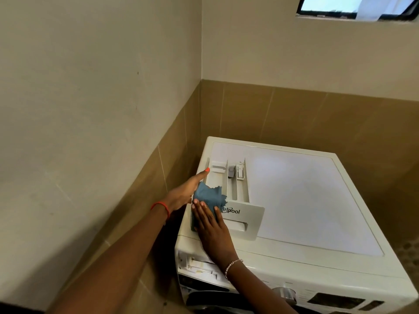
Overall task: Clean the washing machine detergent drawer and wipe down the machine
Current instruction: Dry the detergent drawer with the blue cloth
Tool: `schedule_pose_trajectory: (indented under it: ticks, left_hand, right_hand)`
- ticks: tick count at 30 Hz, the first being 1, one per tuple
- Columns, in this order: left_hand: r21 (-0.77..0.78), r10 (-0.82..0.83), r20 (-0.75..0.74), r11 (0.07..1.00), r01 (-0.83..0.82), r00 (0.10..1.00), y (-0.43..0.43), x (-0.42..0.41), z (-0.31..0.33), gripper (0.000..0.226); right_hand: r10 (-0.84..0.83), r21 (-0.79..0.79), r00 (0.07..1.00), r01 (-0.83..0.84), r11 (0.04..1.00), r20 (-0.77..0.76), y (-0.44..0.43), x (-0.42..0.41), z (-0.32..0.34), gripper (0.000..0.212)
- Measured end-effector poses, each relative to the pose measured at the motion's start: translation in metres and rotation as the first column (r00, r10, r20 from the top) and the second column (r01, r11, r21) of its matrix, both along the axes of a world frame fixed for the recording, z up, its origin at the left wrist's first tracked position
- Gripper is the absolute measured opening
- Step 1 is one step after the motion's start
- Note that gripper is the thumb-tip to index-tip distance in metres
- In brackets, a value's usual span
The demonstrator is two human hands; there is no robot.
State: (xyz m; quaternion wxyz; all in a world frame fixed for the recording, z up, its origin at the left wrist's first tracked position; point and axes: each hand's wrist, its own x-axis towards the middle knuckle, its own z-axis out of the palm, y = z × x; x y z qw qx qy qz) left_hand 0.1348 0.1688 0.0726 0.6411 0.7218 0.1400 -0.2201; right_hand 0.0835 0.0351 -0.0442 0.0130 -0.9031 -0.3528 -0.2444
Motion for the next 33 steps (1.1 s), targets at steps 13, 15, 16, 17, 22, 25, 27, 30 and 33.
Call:
schedule_pose_trajectory:
  ticks: [13,15,16,17,22,25,27,30,33]
  left_hand:
    - [0.454,-0.386,-0.119,0.798,0.396,0.915,-0.014,0.017,0.025,0.038]
    - [0.501,-0.437,-0.110,0.751,0.429,0.893,-0.018,0.018,0.025,0.042]
    - [0.520,-0.458,-0.110,0.730,0.443,0.882,-0.020,0.019,0.025,0.043]
    - [0.546,-0.478,-0.116,0.702,0.458,0.871,-0.022,0.019,0.026,0.043]
    - [0.635,-0.512,-0.134,0.613,0.470,0.849,-0.029,0.027,0.027,0.029]
    - [0.525,-0.419,-0.105,0.747,0.408,0.902,-0.031,0.029,0.023,0.051]
    - [0.484,-0.404,-0.097,0.779,0.398,0.909,-0.032,0.028,0.020,0.069]
    - [0.520,-0.438,-0.110,0.740,0.428,0.892,-0.032,0.027,0.019,0.070]
    - [0.583,-0.560,-0.120,0.629,0.515,0.820,-0.032,0.026,0.021,0.042]
  right_hand:
    - [0.114,-0.325,0.993,-0.095,0.941,0.038,-0.005,0.006,0.006,0.072]
    - [0.113,-0.335,0.991,-0.085,0.938,0.067,-0.009,0.005,0.009,0.072]
    - [0.107,-0.341,0.991,-0.075,0.937,0.075,-0.012,0.004,0.010,0.072]
    - [0.096,-0.346,0.992,-0.063,0.936,0.079,-0.015,0.003,0.009,0.073]
    - [0.016,-0.246,0.994,0.012,0.969,0.112,-0.040,-0.001,0.004,0.084]
    - [-0.036,-0.150,0.991,0.056,0.987,0.132,-0.059,-0.006,0.004,0.087]
    - [-0.061,-0.106,0.990,0.075,0.992,0.129,-0.072,-0.008,0.002,0.085]
    - [-0.096,-0.077,0.983,0.109,0.991,0.154,-0.093,-0.010,-0.001,0.085]
    - [-0.125,-0.017,0.976,0.130,0.991,0.177,-0.111,-0.009,-0.002,0.079]
